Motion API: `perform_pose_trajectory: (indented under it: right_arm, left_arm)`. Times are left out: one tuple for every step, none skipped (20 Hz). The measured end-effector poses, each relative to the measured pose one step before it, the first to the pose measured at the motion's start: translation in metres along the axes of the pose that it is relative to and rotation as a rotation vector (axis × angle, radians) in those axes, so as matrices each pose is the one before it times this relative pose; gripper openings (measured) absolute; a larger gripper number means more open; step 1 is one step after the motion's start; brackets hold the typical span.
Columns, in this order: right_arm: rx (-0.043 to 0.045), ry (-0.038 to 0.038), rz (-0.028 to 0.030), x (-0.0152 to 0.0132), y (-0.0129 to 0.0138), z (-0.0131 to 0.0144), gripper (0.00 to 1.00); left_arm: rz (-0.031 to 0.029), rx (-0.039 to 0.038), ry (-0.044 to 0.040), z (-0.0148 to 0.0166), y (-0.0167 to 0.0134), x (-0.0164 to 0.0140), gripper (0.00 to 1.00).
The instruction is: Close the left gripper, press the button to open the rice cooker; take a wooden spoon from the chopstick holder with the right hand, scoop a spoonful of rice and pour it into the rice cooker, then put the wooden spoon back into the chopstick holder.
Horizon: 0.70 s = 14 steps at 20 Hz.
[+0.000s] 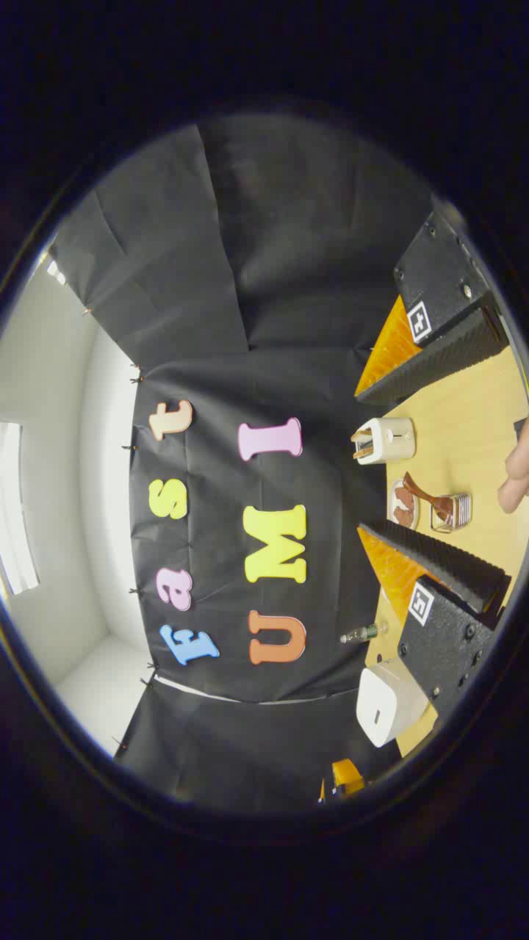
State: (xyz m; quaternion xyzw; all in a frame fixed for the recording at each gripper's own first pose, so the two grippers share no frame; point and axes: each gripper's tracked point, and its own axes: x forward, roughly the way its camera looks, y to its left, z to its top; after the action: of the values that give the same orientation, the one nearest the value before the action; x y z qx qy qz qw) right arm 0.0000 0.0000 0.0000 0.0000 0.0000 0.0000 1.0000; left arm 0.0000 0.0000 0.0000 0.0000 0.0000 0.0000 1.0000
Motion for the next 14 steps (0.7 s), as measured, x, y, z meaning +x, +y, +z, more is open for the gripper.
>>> perform_pose_trajectory:
  right_arm:
    - [-0.0036, 0.00558, 0.00505, 0.00141, 0.00322, -0.0043, 0.96]
    - [-0.00024, 0.00631, 0.0064, 0.00067, 0.00358, -0.00343, 0.96]
    - [0.00554, -0.00076, -0.0062, 0.00219, 0.00005, -0.00272, 0.96]
    - [-0.00095, -0.00344, -0.00096, 0.00083, 0.0007, -0.00213, 1.0]
    - [-0.0045, 0.00146, 0.00419, 0.0005, 0.00369, -0.004, 0.96]
    - [0.00077, 0.00578, 0.0054, 0.00021, 0.00328, -0.00343, 1.0]
    - [0.00449, 0.00524, 0.00894, 0.00008, 0.00283, -0.00282, 1.0]
    - [0.00806, 0.00034, 0.00769, 0.00055, 0.00249, 0.00065, 0.98]
    - [0.00536, -0.00355, 0.00128, 0.00072, 0.00005, 0.00172, 0.96]
    - [0.00035, -0.00882, -0.00293, 0.0, -0.00049, 0.00248, 0.96]
    - [-0.00159, -0.01134, -0.00376, 0.0, -0.00011, 0.00201, 0.96]
    - [-0.00002, -0.01133, -0.00403, -0.00072, 0.00009, 0.0031, 1.0]
    - [0.00076, -0.0097, -0.00023, -0.00104, 0.00181, 0.00154, 1.0]
    - [0.00301, -0.00727, 0.00437, 0.00045, 0.00213, 0.00184, 0.96]
  left_arm:
    - [-0.00393, 0.00321, 0.00346, -0.00306, -0.00057, -0.00122, 0.96]
    - [-0.00565, -0.009, 0.00377, -0.0015, -0.00001, 0.00022, 0.96]
    - [-0.00864, -0.01457, -0.00166, -0.00014, -0.00153, 0.00154, 0.96]
    - [-0.00452, -0.01187, -0.00045, -0.00022, -0.00029, -0.00033, 0.96]
    - [-0.00432, -0.00693, -0.00499, 0.00001, -0.00016, -0.00106, 0.96]
    - [-0.00342, -0.0005, -0.00904, 0.00157, 0.00023, -0.00099, 0.96]
    - [0.00007, 0.00417, -0.00696, -0.00006, 0.00165, 0.00071, 0.96]
    - [0.00518, 0.00738, -0.00259, -0.00079, 0.00179, 0.00097, 0.96]
    - [0.00388, 0.00573, 0.00077, -0.00207, 0.00243, -0.00076, 0.96]
    - [0.00268, 0.00529, 0.00092, -0.00031, 0.00139, -0.00052, 0.96]
    - [0.00068, 0.00276, -0.00183, -0.00175, 0.00113, -0.00037, 0.96]
    - [-0.00108, 0.00195, -0.00179, 0.00006, 0.00211, -0.00002, 0.96]
    - [0.00034, 0.00065, 0.0005, -0.00099, 0.00208, 0.00079, 0.96]
    - [0.00317, -0.0014, 0.00573, -0.00211, 0.00189, 0.00007, 0.96]
